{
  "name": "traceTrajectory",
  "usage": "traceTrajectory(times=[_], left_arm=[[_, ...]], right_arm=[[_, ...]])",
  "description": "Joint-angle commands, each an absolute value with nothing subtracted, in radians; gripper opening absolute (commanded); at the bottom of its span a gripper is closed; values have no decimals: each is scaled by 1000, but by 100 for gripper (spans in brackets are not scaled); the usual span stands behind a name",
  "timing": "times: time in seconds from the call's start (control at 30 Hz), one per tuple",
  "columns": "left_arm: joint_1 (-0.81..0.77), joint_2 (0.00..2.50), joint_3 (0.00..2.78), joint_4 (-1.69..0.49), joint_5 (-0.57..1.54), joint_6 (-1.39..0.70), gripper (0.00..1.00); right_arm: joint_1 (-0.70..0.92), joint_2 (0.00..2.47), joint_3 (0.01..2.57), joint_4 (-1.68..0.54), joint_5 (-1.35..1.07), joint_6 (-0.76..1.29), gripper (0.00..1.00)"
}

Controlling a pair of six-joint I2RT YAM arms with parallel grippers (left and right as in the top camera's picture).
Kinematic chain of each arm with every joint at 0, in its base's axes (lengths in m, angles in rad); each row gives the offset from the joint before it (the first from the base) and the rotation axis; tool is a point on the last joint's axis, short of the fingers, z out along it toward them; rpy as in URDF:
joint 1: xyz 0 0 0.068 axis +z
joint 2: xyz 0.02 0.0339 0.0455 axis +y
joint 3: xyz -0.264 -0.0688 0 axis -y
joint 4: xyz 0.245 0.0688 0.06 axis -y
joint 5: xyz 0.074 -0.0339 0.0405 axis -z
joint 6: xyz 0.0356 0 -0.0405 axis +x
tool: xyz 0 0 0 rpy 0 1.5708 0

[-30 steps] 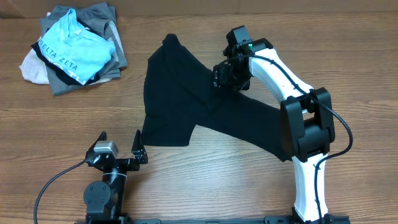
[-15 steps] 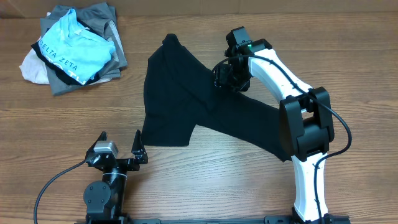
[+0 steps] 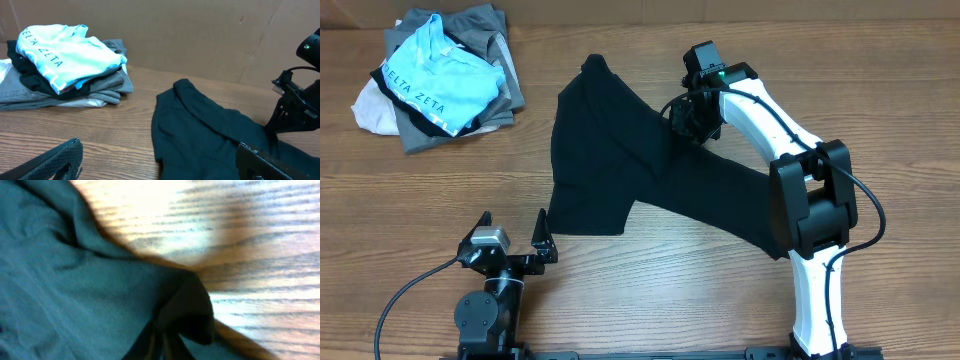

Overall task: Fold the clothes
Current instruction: 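Lay the shirt down, open the right gripper and withdraw it upward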

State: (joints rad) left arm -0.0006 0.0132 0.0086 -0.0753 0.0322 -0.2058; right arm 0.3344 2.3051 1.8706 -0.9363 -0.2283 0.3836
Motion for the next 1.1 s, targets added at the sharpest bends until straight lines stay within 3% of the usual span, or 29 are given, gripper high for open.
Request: traceTrajectory(times=[0.0, 0.3, 0.63, 0.67, 0.7, 0.87, 0.9, 0.93, 0.97, 1.07], left_arm=[[-7, 4, 5, -76, 33, -187, 100], [-7, 4, 5, -76, 33, -187, 100], [-7, 4, 5, -76, 33, -187, 100], [-7, 4, 5, -76, 33, -187, 100], [-7, 4, 5, -76, 33, -187, 100], [-7, 4, 5, -76, 33, -187, 100], [-7, 4, 5, -76, 33, -187, 100], [-7, 4, 5, -76, 33, -187, 100], [-7, 4, 5, -76, 33, -187, 100], [-7, 4, 5, -76, 33, -187, 100]], right_arm=[[329, 2317, 1879, -908, -225, 414, 4], [289, 2317, 2082, -853, -225, 416, 4], [183, 2318, 2155, -536, -144, 491, 4], [177, 2318, 2155, -521, -128, 491, 12], [169, 2318, 2155, -500, -102, 491, 34], [125, 2317, 2156, -488, -30, 447, 30], [110, 2315, 2163, -506, -30, 443, 38], [97, 2315, 2175, -532, -32, 445, 63], [84, 2313, 2190, -567, -40, 444, 95], [41, 2310, 2275, -725, -69, 443, 100]])
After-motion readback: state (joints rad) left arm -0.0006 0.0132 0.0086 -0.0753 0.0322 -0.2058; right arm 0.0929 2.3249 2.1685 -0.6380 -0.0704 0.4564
